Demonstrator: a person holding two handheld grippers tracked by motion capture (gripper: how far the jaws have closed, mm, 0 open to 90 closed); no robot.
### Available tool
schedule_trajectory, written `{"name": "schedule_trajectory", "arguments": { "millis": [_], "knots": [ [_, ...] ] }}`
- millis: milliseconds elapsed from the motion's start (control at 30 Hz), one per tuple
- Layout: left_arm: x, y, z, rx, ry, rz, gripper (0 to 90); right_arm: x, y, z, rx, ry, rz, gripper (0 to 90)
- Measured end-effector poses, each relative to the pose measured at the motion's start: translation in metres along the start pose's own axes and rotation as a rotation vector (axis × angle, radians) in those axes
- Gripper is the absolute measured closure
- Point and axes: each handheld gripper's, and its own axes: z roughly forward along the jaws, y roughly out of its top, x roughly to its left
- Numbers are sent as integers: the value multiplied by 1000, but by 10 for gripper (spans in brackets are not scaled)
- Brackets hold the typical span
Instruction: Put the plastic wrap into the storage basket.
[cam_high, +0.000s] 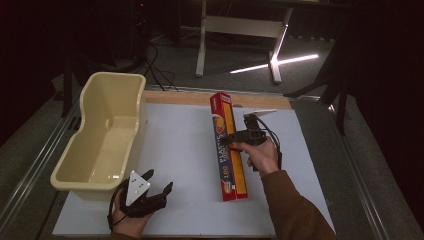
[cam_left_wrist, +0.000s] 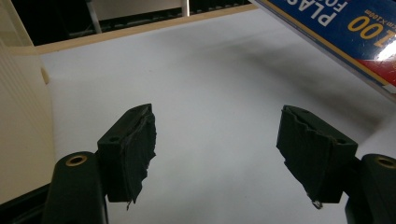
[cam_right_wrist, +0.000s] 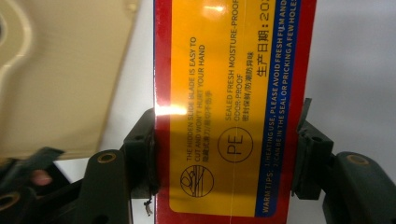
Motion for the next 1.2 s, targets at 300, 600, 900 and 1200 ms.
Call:
{"name": "schedule_trajectory", "arguments": {
  "millis": [300,600,900,1200],
  "knots": [
    [-1,0,1,2,-2,3,281,27,11,5,-22,169,30,394],
    [-1,0,1,1,-3,8,281,65,23,10,-35,257,5,395],
    [-3,0,1,-3,-10,13,281,103,39,21,-41,315,-25,394],
    [-4,0,-1,-10,-16,8,281,116,58,39,-34,369,19,394]
  ]
}}
